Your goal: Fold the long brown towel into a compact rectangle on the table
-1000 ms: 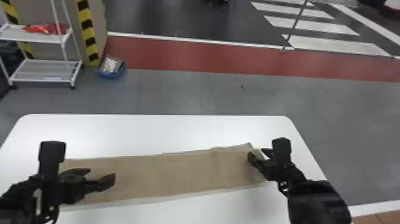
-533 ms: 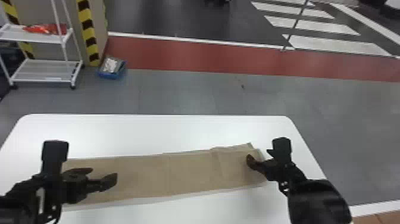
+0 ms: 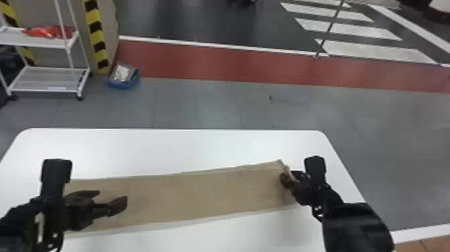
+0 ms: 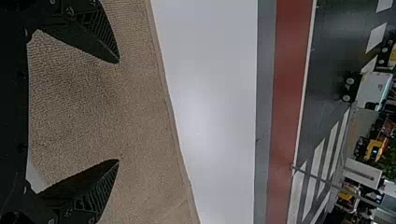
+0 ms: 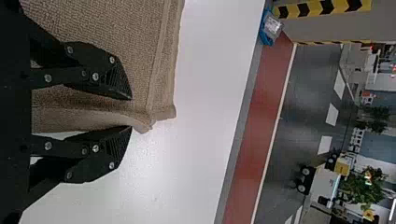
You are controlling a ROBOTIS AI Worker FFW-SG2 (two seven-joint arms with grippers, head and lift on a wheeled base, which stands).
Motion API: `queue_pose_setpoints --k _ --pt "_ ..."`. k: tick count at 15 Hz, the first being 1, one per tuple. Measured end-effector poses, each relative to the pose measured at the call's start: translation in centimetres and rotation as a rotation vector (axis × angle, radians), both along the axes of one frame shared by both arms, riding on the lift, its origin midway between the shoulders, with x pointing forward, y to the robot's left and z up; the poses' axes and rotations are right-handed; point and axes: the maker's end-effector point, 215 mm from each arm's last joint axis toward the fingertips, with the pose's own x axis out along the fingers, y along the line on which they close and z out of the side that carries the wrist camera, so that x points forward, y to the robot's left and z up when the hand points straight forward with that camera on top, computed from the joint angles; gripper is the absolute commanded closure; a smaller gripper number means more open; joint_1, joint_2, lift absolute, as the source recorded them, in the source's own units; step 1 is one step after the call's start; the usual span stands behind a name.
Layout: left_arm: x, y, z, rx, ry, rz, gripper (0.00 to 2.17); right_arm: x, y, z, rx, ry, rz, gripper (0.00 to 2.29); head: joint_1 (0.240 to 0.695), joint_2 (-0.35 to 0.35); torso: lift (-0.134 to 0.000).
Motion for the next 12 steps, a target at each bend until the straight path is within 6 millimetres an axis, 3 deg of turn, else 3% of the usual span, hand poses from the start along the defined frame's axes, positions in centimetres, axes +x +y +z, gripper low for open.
queue_pose_setpoints --k 6,7,10,12 --pt "-0.9 1.1 -1.2 0.018 0.062 0.016 0.14 -0.1 1.2 2.8 -0.013 -0.119 0.055 0.82 0.695 -0.194 0.0" --pt "-1.0 1.2 -1.3 0.024 0.069 0.017 0.14 0.1 1.6 3.9 -0.017 -0.165 0.076 0.82 0.695 -0.188 0.0" --pt "-1.0 1.4 -1.5 0.035 0.079 0.017 0.14 0.2 3.8 9.9 -0.045 -0.41 0.169 0.82 0.695 -0.167 0.0" --pt "-1.0 1.5 -1.6 0.042 0.082 0.018 0.14 -0.2 4.4 11.3 -0.048 -0.468 0.186 0.69 0.695 -0.156 0.0"
